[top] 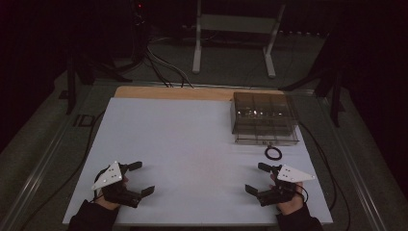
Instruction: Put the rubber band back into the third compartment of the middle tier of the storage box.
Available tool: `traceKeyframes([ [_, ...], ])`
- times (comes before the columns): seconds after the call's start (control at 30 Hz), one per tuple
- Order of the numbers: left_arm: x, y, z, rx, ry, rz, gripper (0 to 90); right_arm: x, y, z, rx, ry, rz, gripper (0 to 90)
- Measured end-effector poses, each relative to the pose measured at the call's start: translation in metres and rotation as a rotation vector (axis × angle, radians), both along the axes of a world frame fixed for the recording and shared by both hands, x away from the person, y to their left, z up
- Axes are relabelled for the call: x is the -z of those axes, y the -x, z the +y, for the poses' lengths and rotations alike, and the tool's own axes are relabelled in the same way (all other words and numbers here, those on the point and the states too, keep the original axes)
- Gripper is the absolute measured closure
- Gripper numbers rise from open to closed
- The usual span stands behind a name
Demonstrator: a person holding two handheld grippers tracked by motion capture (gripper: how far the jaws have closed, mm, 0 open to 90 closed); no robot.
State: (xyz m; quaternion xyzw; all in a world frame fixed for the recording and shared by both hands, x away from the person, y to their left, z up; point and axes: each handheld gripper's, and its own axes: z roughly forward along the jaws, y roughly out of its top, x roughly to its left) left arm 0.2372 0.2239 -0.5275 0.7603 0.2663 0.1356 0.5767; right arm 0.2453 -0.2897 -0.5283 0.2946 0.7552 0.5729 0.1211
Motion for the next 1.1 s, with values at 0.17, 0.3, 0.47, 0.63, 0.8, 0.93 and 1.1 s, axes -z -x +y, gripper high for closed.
traceKeyframes([
  [0.17, -0.004, 0.003, 0.000, -0.019, -0.006, -0.014, 0.3, 0.000, 0.000, -0.001, 0.001, 0.005, 0.001, 0.0],
  [0.3, -0.007, 0.003, 0.001, -0.040, -0.002, -0.026, 0.3, 0.000, 0.001, -0.001, -0.003, 0.020, -0.002, 0.0],
  [0.47, -0.007, 0.001, 0.000, -0.028, -0.011, -0.022, 0.3, 0.002, 0.000, 0.001, -0.009, 0.041, 0.008, 0.0],
  [0.63, -0.008, 0.004, 0.000, -0.023, -0.025, -0.028, 0.3, 0.002, 0.002, 0.003, -0.015, 0.071, 0.008, 0.0],
  [0.8, -0.008, 0.006, 0.002, -0.029, -0.026, -0.036, 0.3, -0.004, 0.004, 0.008, -0.039, 0.075, 0.007, 0.0],
  [0.93, -0.008, 0.007, 0.004, -0.039, -0.021, -0.035, 0.3, -0.008, 0.006, 0.014, -0.053, 0.044, 0.019, 0.0],
  [1.1, -0.008, 0.006, 0.003, -0.037, -0.020, -0.032, 0.3, -0.014, 0.007, 0.022, -0.081, 0.035, 0.005, 0.0],
])
